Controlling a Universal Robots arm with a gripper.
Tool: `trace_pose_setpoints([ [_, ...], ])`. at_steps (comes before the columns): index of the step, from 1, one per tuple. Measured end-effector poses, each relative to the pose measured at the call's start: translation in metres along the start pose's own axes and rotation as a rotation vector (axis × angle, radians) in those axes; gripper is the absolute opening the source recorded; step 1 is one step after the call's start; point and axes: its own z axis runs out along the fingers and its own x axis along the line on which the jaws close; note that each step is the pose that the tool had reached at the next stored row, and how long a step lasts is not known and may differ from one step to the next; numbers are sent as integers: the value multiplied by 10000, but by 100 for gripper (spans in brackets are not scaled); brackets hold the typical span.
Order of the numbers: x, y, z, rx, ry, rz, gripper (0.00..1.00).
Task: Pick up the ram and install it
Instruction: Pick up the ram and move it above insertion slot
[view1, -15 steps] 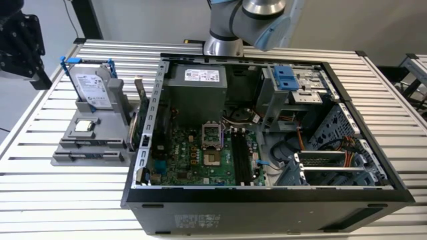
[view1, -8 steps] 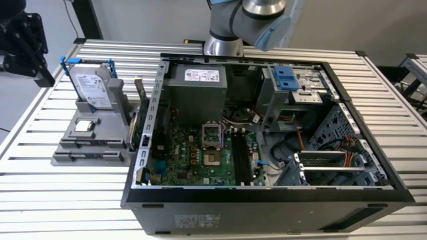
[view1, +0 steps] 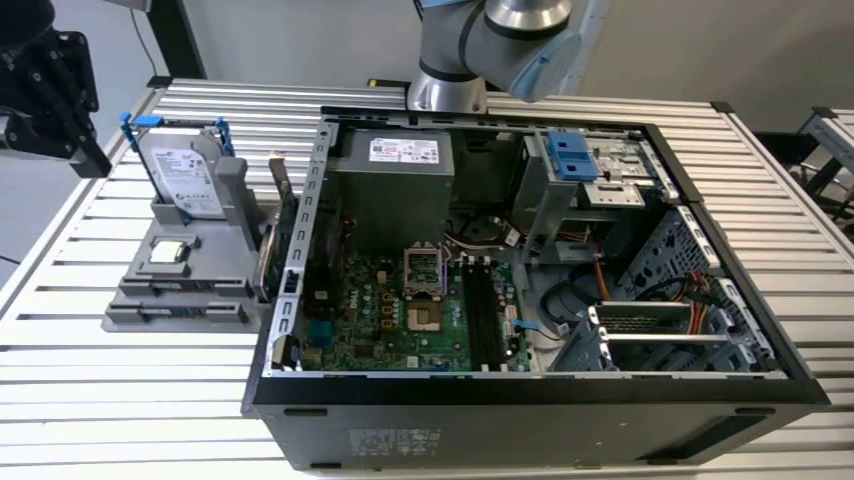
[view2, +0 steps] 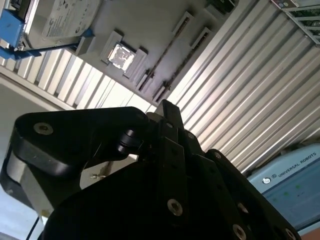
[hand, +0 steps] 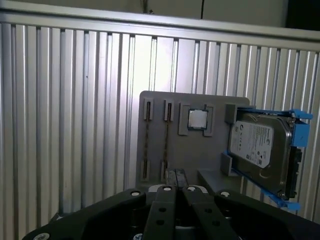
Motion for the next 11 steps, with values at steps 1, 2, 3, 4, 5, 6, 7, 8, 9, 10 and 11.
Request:
trace_pose_setpoints([
  [1, 0, 1, 0, 0, 0, -3, 0],
  [2, 0, 2, 0, -1, 1, -5, 0],
  [3, 0, 2, 0, -2, 1, -9, 0],
  [4, 0, 3, 0, -2, 0, -12, 100],
  [5, 0, 3, 0, -2, 1, -15, 100],
  [6, 0, 4, 0, -3, 0, -18, 100],
  [7, 0, 5, 0, -3, 1, -21, 100],
  [8, 0, 5, 0, -3, 1, -25, 100],
  [9, 0, 6, 0, -3, 1, -28, 100],
  [10, -1, 7, -1, -4, 1, -30, 100],
  [11, -1, 7, 0, -4, 0, -34, 100],
])
